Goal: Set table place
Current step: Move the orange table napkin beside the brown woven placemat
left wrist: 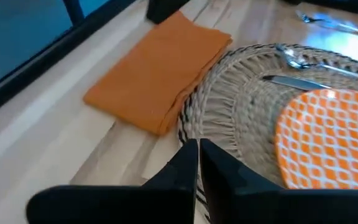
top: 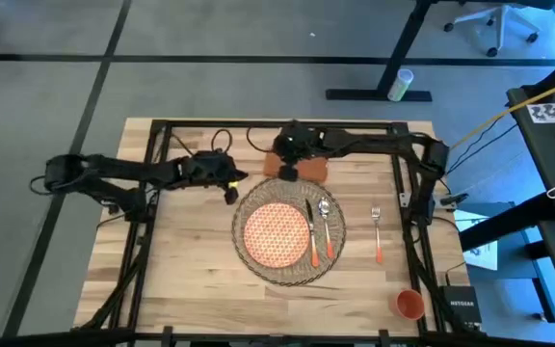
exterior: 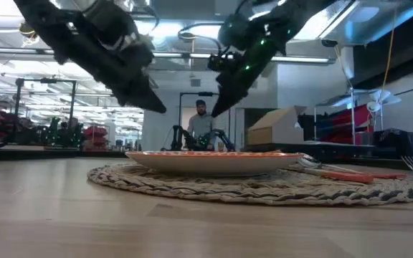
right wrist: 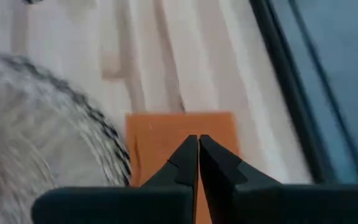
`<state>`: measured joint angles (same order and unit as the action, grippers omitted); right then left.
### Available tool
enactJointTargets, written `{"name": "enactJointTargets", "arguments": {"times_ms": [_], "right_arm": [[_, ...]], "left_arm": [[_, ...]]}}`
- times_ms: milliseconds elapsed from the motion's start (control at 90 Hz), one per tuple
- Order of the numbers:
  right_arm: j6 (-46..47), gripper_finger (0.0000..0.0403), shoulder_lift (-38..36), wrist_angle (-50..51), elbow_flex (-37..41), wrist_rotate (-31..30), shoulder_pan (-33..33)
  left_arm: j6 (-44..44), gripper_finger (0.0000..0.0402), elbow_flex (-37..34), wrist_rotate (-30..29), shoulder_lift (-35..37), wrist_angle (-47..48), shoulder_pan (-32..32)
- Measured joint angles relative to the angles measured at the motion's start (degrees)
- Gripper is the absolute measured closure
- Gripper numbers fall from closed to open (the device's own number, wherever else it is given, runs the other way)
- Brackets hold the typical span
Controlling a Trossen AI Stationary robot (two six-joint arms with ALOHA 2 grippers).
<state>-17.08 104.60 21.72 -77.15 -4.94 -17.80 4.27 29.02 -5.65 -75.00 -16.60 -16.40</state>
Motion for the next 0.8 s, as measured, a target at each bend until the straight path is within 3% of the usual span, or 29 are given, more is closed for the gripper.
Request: {"name": "enactJointTargets", "arguments": {"times_ms": [111,467,644,800], "right_arm": [[-2.87,0.0403,-1.94,1.3,0.01,-0.1,2.54],[-11.01,0.0403,-2.97,0.9,0.74,4.21,11.28],[-11.79,0.0403,-5.12,-4.37,6.59,7.18,15.18],[-10.84,0.0403,-9.43,-10.53,15.5,8.38,16.81]], "left_arm": [[-0.22,0.0402,0.26,2.36,-3.46,-5.32,-1.43],[-2.23,0.0402,7.27,4.83,-10.71,-5.38,-2.82],[-1.5,0.0402,7.52,4.85,-11.13,-5.04,-4.96],[-0.4,0.0402,7.37,8.54,-11.11,-5.14,-6.9]]}}
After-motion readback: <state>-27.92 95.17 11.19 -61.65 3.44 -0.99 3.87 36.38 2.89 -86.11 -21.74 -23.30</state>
